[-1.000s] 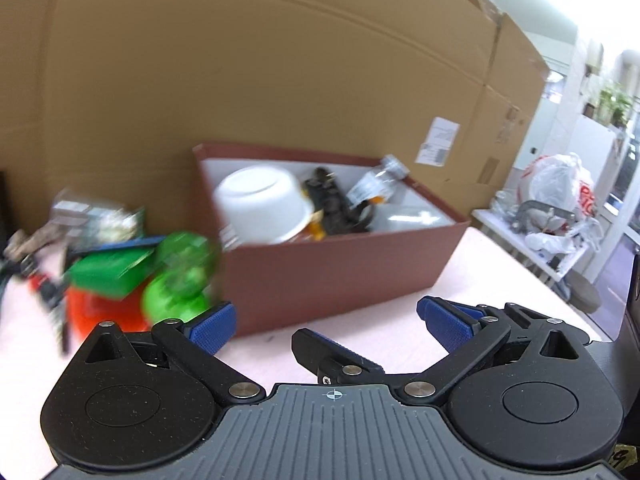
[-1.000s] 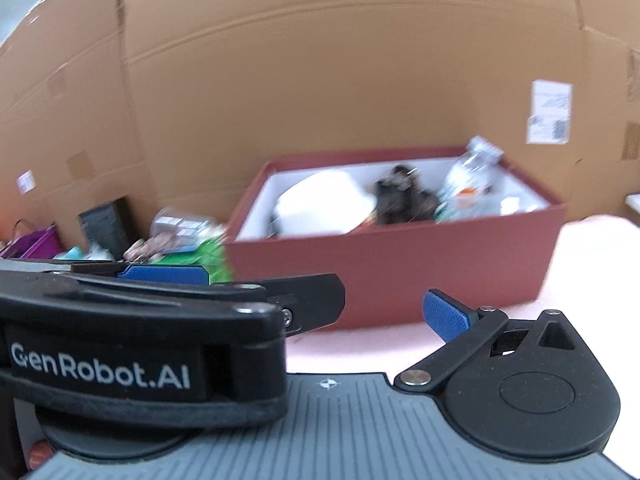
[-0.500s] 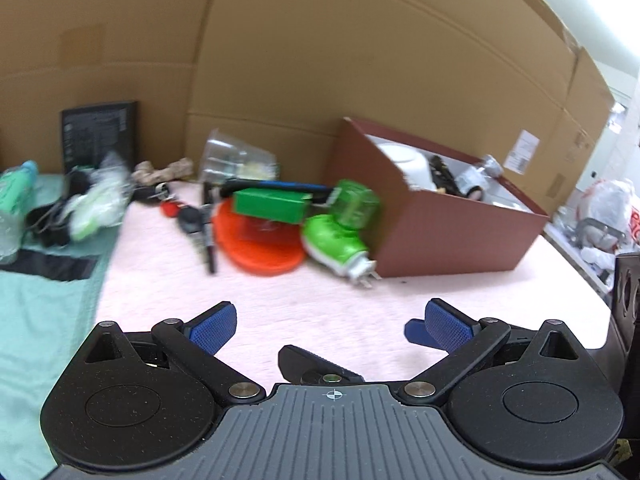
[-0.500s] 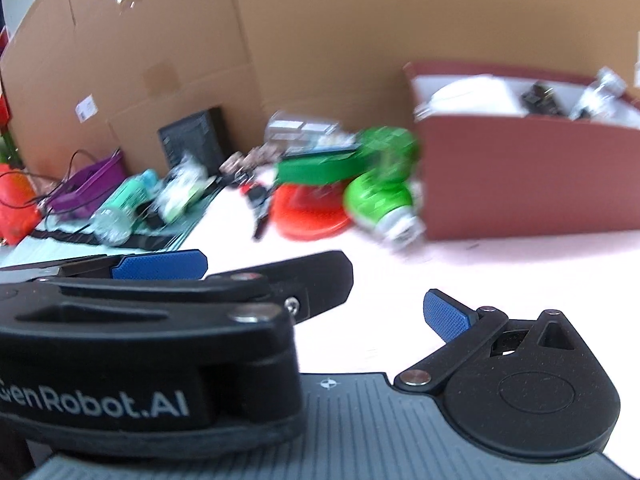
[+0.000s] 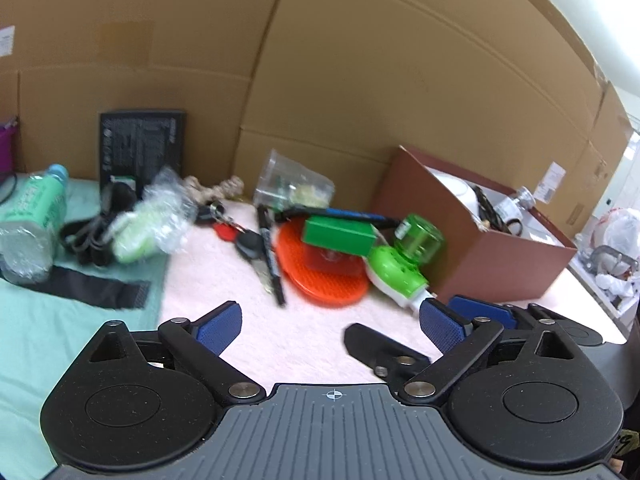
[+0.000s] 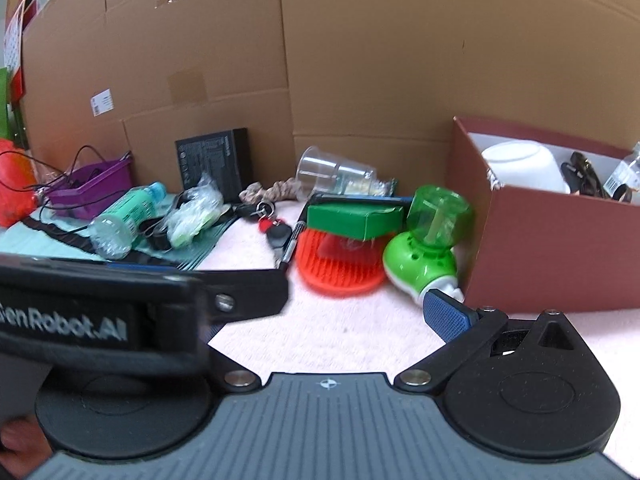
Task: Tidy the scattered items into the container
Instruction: 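Move the left gripper back toward the plastic bag on the table, then grasp the clear plastic bag with the left gripper while the right gripper grasps the black marker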
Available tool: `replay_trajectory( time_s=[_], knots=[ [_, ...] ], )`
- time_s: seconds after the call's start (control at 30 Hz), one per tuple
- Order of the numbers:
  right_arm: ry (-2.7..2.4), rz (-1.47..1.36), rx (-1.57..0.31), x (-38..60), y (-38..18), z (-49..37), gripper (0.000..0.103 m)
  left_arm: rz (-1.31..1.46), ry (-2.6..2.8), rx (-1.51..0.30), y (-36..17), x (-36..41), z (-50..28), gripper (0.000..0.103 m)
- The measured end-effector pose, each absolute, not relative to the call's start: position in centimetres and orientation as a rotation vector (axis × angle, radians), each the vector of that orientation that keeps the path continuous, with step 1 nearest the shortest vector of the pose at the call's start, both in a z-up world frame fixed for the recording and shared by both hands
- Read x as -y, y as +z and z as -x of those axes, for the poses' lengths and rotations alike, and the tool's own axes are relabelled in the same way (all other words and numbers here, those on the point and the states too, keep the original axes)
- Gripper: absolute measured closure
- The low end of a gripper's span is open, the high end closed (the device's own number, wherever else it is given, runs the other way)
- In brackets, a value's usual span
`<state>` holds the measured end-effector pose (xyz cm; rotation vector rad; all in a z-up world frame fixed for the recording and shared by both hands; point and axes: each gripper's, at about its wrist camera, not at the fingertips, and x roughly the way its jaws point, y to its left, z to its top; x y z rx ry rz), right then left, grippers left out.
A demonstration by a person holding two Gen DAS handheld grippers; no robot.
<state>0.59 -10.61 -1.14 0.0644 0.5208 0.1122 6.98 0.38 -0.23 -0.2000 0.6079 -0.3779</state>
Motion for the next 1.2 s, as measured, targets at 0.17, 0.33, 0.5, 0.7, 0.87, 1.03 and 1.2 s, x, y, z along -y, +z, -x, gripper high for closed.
replay_trajectory(
  time_s=[0.17, 0.33, 0.5, 0.7, 0.87, 1.03, 1.2],
  knots=[
    [0.147, -0.050, -0.517, 9.7, -1.4, -2.1, 0.002, 0.176, -0.331, -0.587, 0.1, -2.5, -8.1, 0.007],
    [0.205, -0.002, -0.513, 7.3, -1.6, -4.0, 0.008, 0.175, -0.269, -0.558, 0.3, -5.0, -10.6, 0.008],
    [0.210, -0.018, -0.536, 6.3, -2.0, -6.2, 0.016, 0.185, -0.240, -0.591, -0.5, -6.7, -13.5, 0.011],
    [0.174, -0.035, -0.554, 6.5, -2.5, -7.7, 0.018, 0.207, -0.236, -0.614, -1.7, -7.7, -14.9, 0.011],
    [0.242, -0.030, -0.612, 5.1, -3.6, -9.1, 0.026, 0.204, -0.252, -0.646, -2.4, -8.1, -16.0, 0.020],
    [0.233, 0.009, -0.645, 4.3, -4.7, -10.2, 0.039, 0.192, -0.262, -0.675, -3.1, -8.2, -17.3, 0.035],
    [0.206, 0.012, -0.644, 4.4, -5.3, -10.6, 0.050, 0.146, -0.221, -0.664, -3.6, -8.1, -17.4, 0.058]
  ],
)
